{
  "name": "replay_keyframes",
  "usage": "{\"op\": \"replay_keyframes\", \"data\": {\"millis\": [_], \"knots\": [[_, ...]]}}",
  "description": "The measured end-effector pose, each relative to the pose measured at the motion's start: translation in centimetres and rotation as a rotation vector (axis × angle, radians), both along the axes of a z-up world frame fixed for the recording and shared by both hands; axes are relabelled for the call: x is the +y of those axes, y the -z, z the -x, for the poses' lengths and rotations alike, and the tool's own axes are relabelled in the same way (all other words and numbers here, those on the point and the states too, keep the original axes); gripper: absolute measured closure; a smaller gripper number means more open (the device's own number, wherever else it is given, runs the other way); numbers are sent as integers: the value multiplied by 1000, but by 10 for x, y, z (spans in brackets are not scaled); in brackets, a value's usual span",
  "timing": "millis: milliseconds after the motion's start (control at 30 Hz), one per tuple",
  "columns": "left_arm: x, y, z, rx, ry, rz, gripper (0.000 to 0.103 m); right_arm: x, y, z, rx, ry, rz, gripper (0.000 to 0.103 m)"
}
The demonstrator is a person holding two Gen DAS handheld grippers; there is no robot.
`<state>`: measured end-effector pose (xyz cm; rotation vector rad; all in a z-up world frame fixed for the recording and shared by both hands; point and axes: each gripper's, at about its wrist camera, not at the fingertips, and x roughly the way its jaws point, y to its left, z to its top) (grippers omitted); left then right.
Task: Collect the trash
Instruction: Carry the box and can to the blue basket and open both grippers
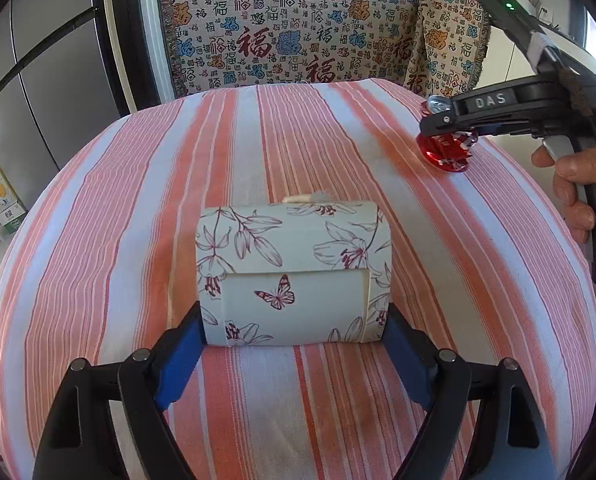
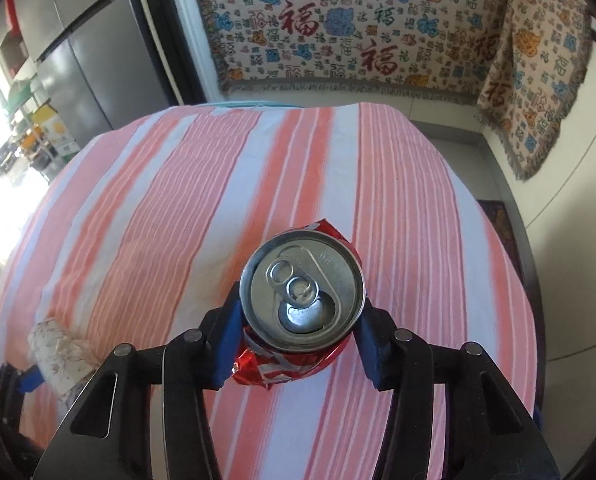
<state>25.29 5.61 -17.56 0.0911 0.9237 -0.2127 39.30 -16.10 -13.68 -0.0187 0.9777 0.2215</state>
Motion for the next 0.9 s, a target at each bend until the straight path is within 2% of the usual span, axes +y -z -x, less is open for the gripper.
{"op": "replay_keyframes", "data": {"millis": [200,400,533,700,767,833,900], "knots": [[0,0,0,-1,2,5,17,-24,-20,57,-36,-82,-26,52],[18,-4,4,4,16,104,17,-41,-22,128,-30,-153,-75,52],[30,-3,21,3,28,-16,17,-48,-17,165,-26,-192,-73,52],[55,-4,38,15,-17,-15,17,-45,-8,185,-14,-224,-83,52],[55,-10,44,-3,-25,9,17,-42,-5,188,-12,-229,-91,52],[46,-21,48,-34,18,46,17,-41,-4,191,-8,-231,-108,51],[30,-34,47,-72,83,26,17,-39,-4,191,-6,-231,-119,51]]}}
